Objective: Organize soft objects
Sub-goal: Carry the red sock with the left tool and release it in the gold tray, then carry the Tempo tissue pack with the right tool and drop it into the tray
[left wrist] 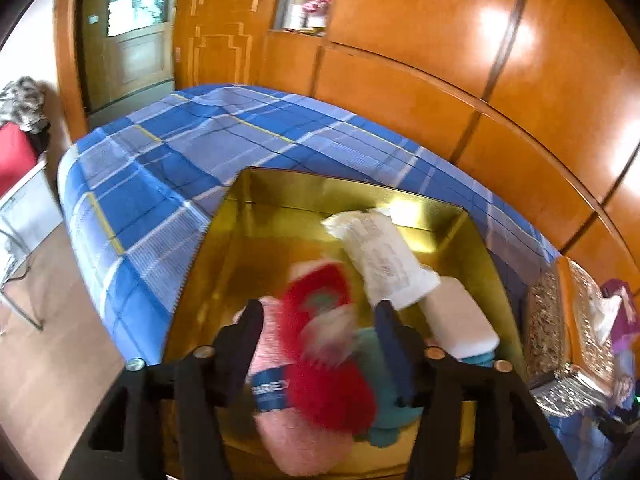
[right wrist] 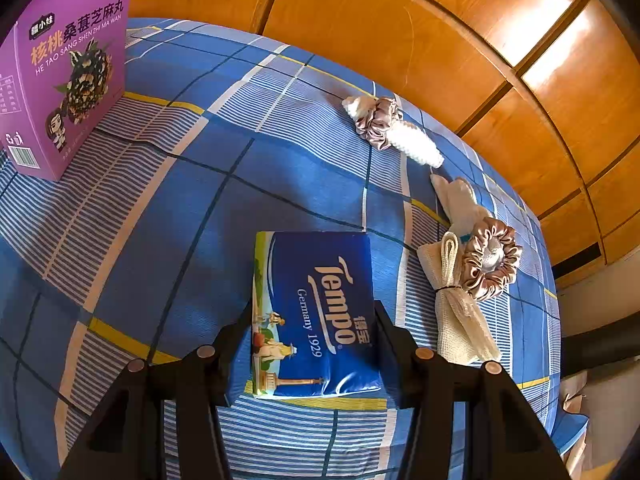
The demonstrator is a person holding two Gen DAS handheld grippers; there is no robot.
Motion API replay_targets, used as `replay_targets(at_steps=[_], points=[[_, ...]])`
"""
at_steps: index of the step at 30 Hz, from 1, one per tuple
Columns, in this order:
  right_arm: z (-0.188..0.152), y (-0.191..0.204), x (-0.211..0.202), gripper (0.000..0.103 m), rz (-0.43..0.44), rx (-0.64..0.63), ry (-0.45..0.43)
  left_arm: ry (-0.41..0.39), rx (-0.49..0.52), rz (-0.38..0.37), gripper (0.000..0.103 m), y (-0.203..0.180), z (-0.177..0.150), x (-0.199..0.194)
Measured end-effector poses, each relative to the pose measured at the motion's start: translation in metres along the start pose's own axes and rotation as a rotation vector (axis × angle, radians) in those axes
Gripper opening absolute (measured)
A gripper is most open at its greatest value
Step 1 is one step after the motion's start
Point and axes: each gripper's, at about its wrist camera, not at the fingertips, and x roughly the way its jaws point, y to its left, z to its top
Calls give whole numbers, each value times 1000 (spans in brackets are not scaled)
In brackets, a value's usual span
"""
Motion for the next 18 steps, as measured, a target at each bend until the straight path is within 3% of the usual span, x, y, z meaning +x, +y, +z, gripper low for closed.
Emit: replay_targets(at_steps=[8,18], points=[[0,0,0,52,-4,-7,-2,-48,86,68,62,-9,-19,-16],[0,-1,1,52,1,0,2,-92,170,13,65,-38,-34,-44]])
